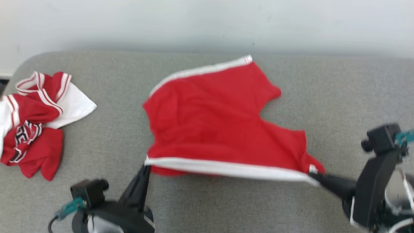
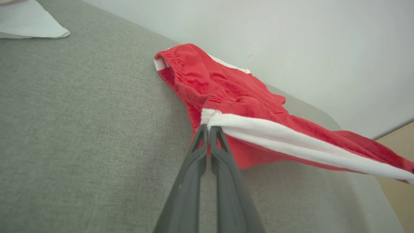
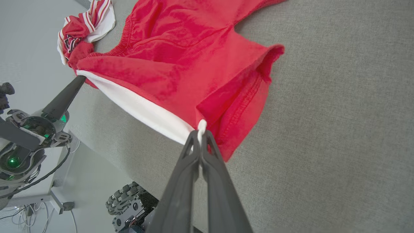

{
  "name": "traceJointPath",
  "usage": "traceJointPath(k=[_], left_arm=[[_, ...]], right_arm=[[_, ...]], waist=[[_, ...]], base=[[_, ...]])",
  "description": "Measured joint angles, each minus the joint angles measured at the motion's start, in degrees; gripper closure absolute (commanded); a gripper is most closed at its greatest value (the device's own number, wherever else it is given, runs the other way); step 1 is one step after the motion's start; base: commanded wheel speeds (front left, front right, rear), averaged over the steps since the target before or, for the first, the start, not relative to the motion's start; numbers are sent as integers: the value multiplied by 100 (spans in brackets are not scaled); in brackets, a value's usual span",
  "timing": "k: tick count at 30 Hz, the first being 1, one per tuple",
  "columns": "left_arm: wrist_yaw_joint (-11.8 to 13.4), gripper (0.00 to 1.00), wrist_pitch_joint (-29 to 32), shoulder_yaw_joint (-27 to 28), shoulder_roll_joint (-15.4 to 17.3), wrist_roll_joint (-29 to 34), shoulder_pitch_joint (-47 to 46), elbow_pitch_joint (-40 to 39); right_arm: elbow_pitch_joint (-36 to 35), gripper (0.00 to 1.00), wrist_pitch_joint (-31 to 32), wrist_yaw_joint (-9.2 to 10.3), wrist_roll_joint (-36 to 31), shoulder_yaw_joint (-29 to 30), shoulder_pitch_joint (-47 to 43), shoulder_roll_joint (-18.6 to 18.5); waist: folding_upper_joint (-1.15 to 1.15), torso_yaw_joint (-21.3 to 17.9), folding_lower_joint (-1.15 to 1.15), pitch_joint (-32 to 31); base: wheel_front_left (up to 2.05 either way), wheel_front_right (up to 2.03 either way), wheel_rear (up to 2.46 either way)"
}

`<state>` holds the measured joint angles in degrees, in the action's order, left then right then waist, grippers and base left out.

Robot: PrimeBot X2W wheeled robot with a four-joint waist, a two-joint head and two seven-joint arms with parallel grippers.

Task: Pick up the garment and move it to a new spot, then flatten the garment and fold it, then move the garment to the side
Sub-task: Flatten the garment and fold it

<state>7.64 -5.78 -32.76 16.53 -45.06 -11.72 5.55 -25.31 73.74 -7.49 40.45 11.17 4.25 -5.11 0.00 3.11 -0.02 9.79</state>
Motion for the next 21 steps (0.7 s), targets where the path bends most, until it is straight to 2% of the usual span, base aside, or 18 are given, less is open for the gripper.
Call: traceJointPath(k=[9, 17, 21], left_arm=[[234, 100, 594, -115, 597, -167, 806, -920], [394, 100, 1037, -99, 1021, -377, 1293, -1624], [454, 100, 1127, -65, 1144, -443, 1428, -1920]], right_arm=[[-858, 100, 465, 0, 103, 75, -1199, 124], [-1507, 100, 938, 1, 370, 89, -1834, 163], [-1768, 100, 889, 2, 322, 259, -1806, 141]], waist=[[0, 88, 1, -274], [0, 98, 1, -317], [0, 106, 1, -301]], base=[[0, 0, 0], [0, 0, 0], [0, 0, 0]])
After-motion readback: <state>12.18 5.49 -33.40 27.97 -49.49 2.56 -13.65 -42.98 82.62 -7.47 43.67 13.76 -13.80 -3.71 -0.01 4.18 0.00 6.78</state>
